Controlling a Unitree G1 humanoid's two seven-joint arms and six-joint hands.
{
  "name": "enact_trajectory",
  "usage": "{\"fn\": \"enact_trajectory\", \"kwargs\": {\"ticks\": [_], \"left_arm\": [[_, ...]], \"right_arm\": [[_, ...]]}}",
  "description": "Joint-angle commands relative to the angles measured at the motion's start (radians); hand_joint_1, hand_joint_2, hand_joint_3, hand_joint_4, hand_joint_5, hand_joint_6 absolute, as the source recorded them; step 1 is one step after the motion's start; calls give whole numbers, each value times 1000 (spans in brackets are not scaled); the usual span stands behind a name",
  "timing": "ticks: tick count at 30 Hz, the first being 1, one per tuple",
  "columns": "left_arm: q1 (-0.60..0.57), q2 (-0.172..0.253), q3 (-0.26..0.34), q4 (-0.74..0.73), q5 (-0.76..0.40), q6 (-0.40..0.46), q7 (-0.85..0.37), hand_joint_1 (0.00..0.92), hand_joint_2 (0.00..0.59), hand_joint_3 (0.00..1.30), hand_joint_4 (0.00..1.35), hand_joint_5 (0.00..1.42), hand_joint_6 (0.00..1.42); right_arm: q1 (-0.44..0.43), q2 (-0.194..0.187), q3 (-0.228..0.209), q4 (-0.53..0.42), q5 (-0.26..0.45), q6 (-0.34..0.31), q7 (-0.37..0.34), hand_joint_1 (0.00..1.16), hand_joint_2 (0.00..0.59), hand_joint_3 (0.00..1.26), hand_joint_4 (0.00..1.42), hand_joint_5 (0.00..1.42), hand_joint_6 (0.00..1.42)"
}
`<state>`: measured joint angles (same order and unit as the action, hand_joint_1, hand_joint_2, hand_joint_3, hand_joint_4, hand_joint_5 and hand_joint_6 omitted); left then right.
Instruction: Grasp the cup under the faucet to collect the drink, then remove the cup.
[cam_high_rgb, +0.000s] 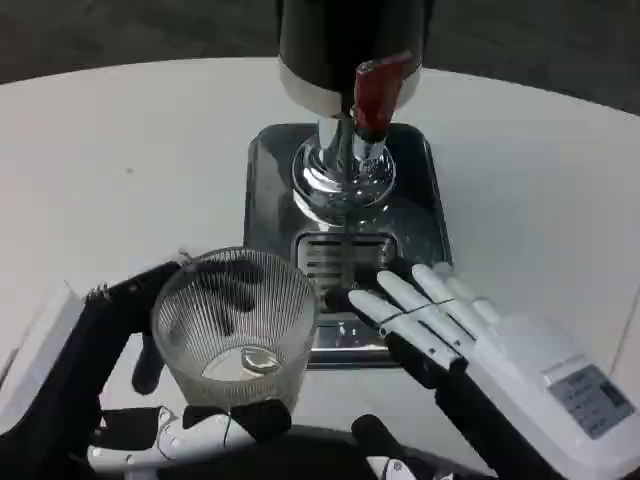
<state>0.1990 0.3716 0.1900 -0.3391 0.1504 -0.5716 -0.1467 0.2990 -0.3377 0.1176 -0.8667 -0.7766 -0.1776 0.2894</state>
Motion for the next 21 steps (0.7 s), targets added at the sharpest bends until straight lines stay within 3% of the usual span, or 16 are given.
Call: {"fn": "enact_trajectory", "kwargs": {"ticks": [1,15,21], "left_arm": [[11,-17,-7,-20,-15,-5,1,579,148,958,1035,1221,1333],[4,-25,-10,-11,-15,10,-1,574,140,949,1035,1221,1315],[-49,-37,-5,60,-1,35,22,573,139,948,1035,1221,1315]], "right_arm": [[10,12,-5,-11,1,2,4,511,509,124,44,0,0],[22,25,-15,-23,-1,15,11,508,509,133,60,0,0],[32,36,-18,-32,-17,30,11,510,513,134,63,1,1]]}}
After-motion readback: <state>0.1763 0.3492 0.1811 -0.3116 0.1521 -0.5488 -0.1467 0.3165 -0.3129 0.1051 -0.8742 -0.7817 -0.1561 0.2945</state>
